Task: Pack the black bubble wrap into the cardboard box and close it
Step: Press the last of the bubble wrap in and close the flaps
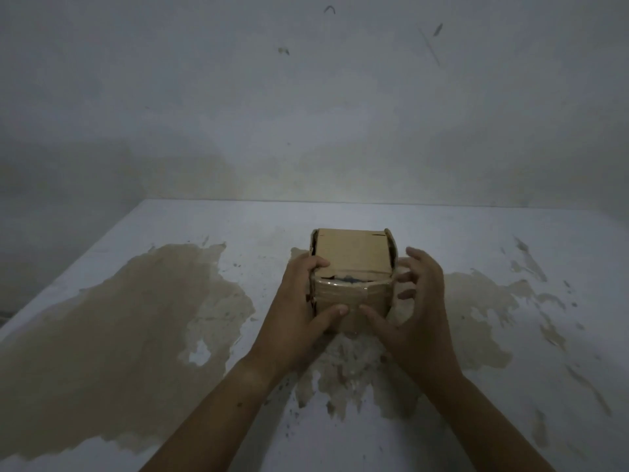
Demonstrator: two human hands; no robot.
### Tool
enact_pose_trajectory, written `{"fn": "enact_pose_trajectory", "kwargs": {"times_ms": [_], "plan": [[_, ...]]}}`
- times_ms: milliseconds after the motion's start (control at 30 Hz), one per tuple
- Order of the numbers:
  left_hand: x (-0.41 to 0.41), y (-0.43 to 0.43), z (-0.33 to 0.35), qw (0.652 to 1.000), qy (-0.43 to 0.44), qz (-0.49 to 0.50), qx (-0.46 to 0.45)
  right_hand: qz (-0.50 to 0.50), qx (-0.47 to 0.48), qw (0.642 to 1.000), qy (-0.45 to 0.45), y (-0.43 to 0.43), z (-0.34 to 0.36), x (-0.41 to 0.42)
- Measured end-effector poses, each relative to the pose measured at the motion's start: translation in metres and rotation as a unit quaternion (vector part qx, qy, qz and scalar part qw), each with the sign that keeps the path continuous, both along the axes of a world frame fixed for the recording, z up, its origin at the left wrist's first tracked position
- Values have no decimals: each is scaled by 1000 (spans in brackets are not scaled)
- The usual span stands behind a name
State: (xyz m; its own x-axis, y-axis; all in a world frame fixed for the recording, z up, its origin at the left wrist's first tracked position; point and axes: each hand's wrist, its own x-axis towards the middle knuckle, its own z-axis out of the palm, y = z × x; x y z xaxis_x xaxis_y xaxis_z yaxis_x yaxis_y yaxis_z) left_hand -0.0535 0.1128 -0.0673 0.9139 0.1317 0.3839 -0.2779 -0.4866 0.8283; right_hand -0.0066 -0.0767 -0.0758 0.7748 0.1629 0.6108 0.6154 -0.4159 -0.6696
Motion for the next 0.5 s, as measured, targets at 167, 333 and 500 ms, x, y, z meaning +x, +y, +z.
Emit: {"fn": "enact_pose_trajectory", "kwargs": {"times_ms": [167,333,500], "plan": [[-2,0,2,999,-5,8,32,74,36,990,112,8,11,11],[-4,1,1,996,-9,1,83,105,8,986,133,-2,3,19],[-2,6,8,998,39,-10,44,97,7,982,159,0,11,19]]}}
